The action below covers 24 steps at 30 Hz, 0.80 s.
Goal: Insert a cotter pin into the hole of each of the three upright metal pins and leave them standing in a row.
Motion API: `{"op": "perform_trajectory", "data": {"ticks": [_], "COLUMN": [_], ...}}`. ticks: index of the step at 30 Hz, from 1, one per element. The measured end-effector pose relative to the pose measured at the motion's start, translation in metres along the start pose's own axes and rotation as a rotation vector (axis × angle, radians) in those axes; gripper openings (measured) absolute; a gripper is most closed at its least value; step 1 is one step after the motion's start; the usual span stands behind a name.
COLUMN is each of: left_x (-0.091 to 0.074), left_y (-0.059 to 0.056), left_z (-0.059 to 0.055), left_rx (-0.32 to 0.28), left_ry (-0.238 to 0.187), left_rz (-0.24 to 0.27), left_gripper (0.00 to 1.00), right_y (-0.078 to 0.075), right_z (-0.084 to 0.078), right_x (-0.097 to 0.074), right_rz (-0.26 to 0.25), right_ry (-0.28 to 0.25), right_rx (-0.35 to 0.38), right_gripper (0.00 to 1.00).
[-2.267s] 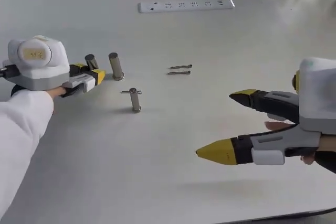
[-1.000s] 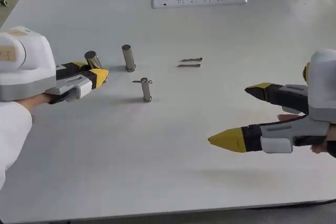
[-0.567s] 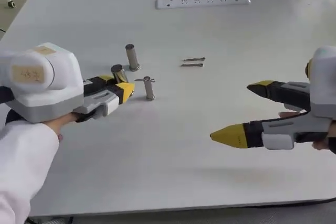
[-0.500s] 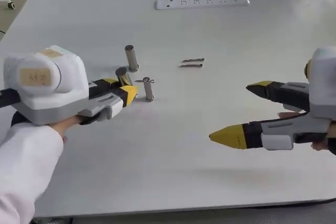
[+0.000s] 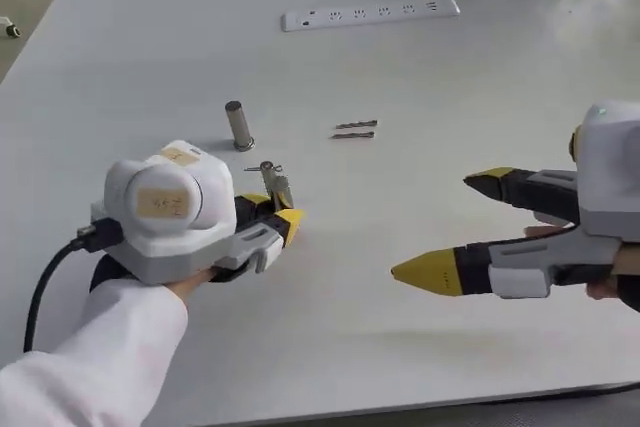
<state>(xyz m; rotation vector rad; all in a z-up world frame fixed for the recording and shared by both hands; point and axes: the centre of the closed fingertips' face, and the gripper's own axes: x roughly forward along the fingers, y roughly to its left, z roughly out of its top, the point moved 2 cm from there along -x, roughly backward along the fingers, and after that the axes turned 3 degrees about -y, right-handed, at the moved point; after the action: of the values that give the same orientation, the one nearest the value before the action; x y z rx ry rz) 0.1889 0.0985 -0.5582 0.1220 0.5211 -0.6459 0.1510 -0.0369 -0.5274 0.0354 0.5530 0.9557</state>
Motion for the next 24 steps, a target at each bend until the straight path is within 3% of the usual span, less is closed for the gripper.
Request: {"op": "perform_trajectory", "data": {"ticks": [13, 24], "left_x": [0.011, 0.014], "left_y": [-0.015, -0.014], "left_z": [-0.011, -0.019], "left_rx": [-0.006, -0.03], "left_ry": [0.034, 0.056], "left_rz": [-0.003, 0.015], "left_gripper": [0.11, 0.11], "right_y": [0.002, 0.0], "right_z": [0.004, 0.003], "right_x": [0.0, -0.001], "right_rz": [0.016, 0.011], "right_ry": [-0.027, -0.042], "right_rx": [-0.003, 0.015], "right_gripper": [0.93, 0.93]}}
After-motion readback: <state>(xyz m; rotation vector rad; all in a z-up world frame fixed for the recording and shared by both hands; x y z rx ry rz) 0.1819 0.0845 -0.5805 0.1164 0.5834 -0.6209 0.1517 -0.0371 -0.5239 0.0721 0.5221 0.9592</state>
